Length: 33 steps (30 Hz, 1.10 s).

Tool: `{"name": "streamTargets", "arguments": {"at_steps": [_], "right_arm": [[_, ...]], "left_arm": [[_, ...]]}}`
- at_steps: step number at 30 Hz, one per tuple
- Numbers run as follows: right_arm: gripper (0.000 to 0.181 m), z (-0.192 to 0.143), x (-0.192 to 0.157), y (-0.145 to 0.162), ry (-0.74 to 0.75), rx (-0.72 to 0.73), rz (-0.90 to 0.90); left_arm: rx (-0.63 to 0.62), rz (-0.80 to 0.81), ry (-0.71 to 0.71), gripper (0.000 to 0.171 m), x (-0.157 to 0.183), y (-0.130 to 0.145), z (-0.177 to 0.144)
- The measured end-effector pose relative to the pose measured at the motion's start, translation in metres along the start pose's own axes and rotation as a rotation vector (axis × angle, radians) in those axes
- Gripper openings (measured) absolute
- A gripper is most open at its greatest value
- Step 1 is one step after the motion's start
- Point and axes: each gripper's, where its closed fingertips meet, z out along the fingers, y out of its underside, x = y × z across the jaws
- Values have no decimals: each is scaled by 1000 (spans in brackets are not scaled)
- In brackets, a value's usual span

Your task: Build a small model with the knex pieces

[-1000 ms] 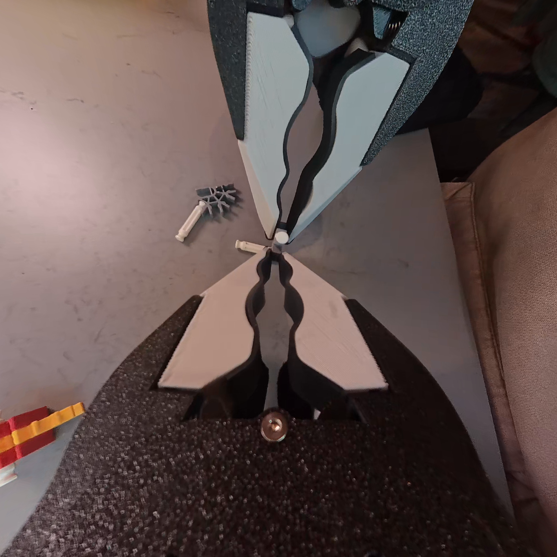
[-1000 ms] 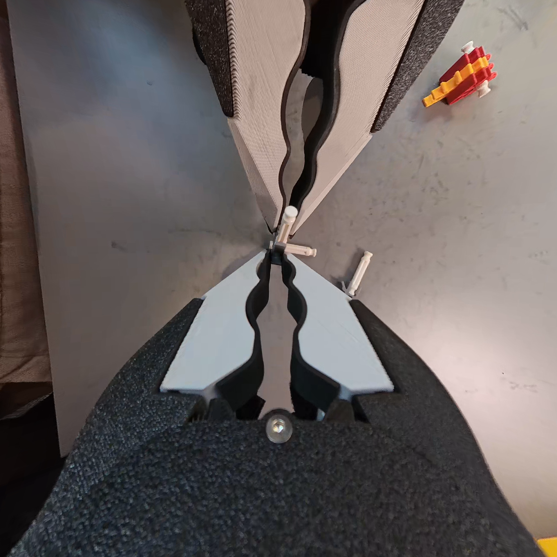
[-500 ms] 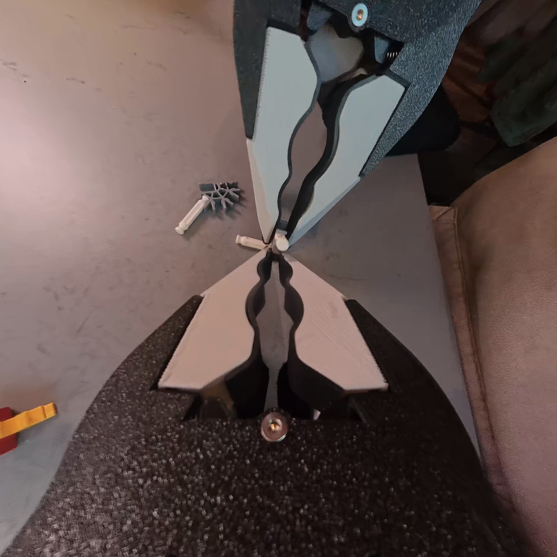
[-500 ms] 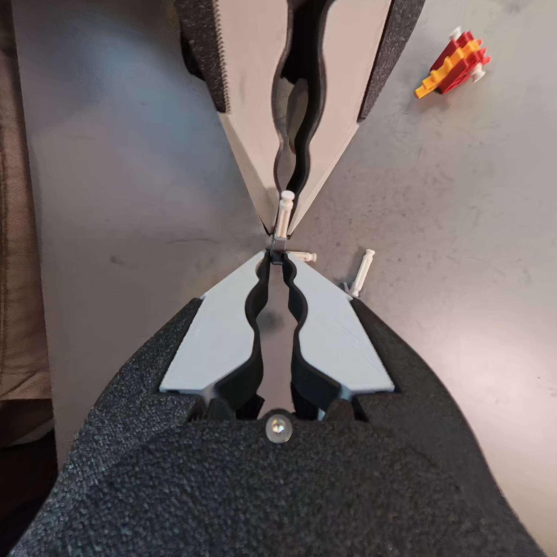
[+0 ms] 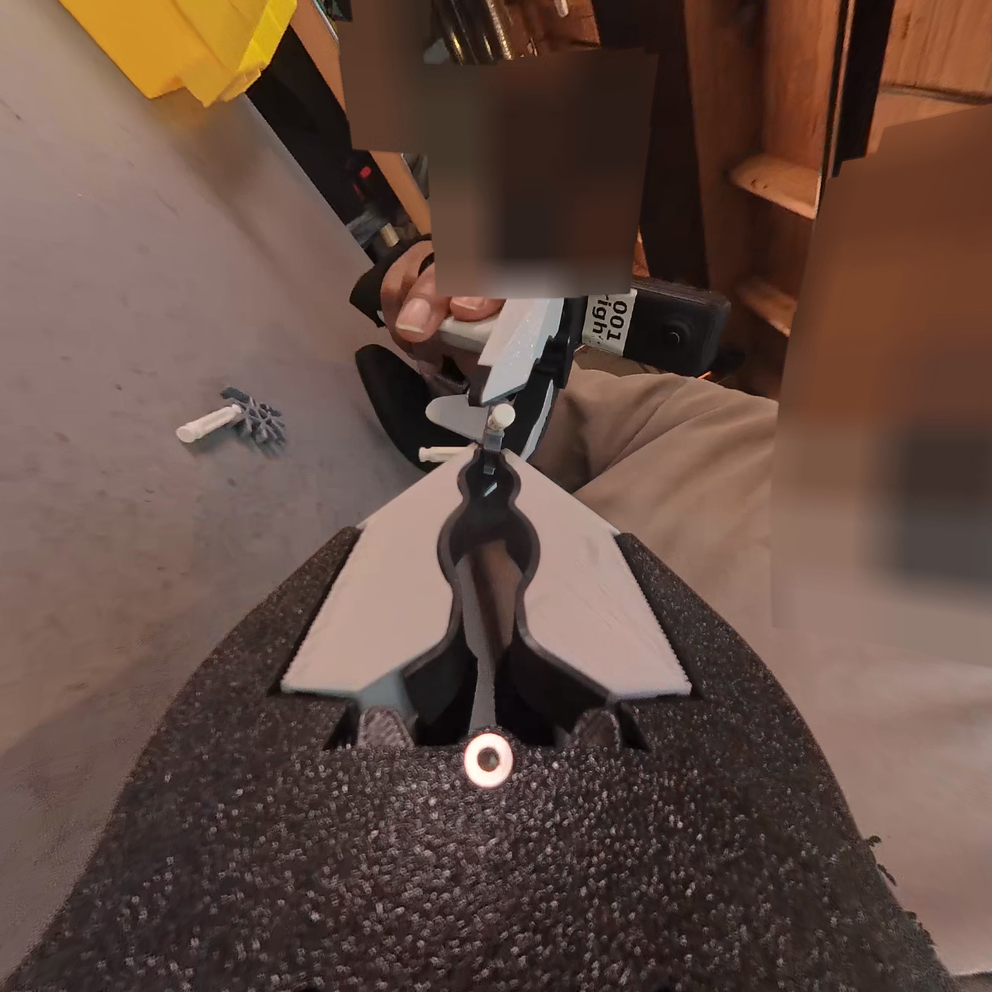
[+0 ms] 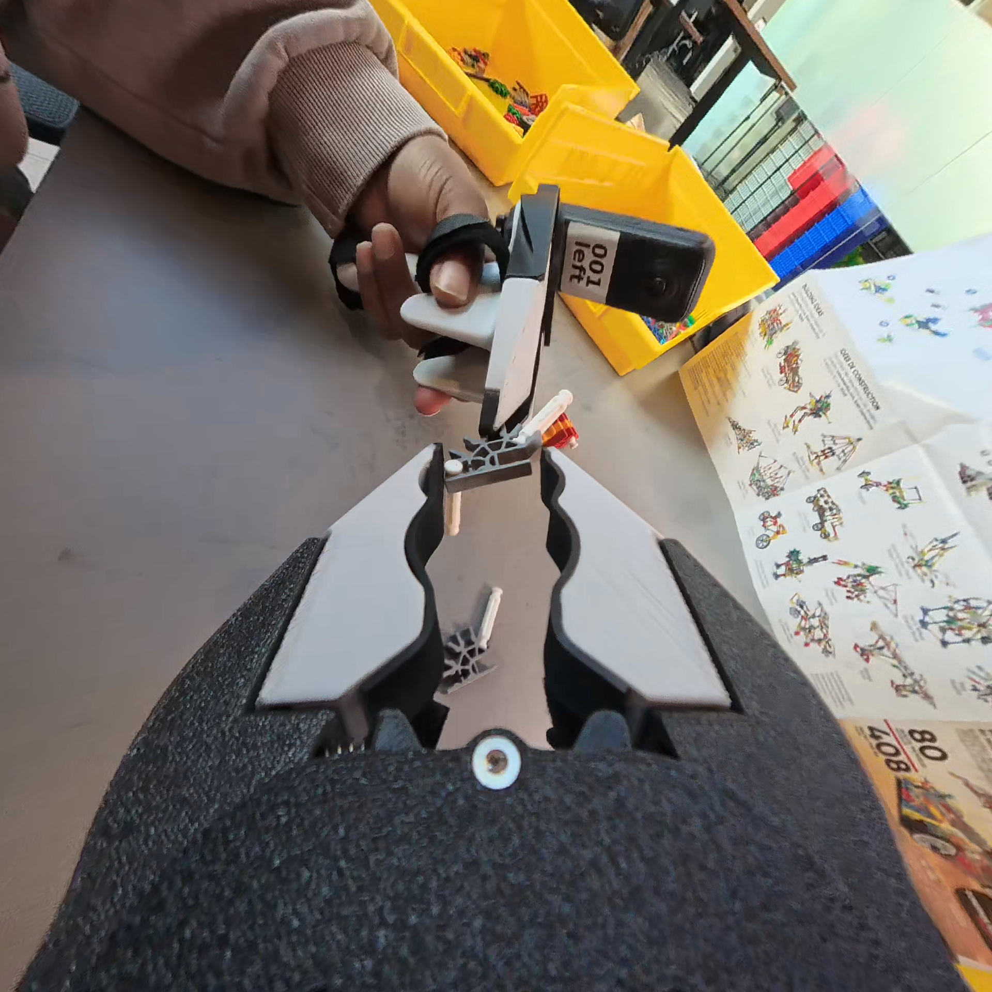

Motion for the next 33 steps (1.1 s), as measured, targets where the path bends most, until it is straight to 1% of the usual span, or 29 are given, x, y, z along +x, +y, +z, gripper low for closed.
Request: {"name": "streamTargets", "arguments": {"at_steps": [2,4,7,11,14,17,19,21,23,25,27,29,30,33], "right_arm": [[35,0,2,-4,3,3,-62],[34,0,-1,-7,-29,0,-115],[34,-1,-5,-7,-82,-16,-134],[32,-1,-8,-13,-118,23,-75],[32,-1,-7,-14,-123,27,-10],[31,0,-1,-16,-126,52,92],[32,0,6,-17,-118,84,167],[32,-1,12,-17,-116,123,239],[32,-1,16,-16,-123,147,305],[32,1,17,-15,-151,158,373],[32,4,21,-17,-169,187,439],[32,8,22,-20,-228,202,528],[32,11,25,-21,-233,215,566],[32,19,26,-23,-304,231,672]], "left_arm": [[8,-27,31,3,2,0,-1],[-8,-54,60,3,4,3,-1],[0,-106,104,3,5,5,0],[-10,-129,146,4,11,9,0],[7,-150,171,5,12,7,-2],[19,-78,144,7,16,0,-5],[8,34,62,17,16,-4,-11],[21,182,-56,21,15,-13,-21],[43,360,-236,24,7,-25,-33],[-5,584,-428,33,-2,-28,-40],[-66,748,-547,37,-6,-28,-40],[-103,899,-684,37,-14,-30,-42],[-120,974,-740,37,-16,-31,-43],[-162,1176,-860,33,-16,-34,-43]]}}
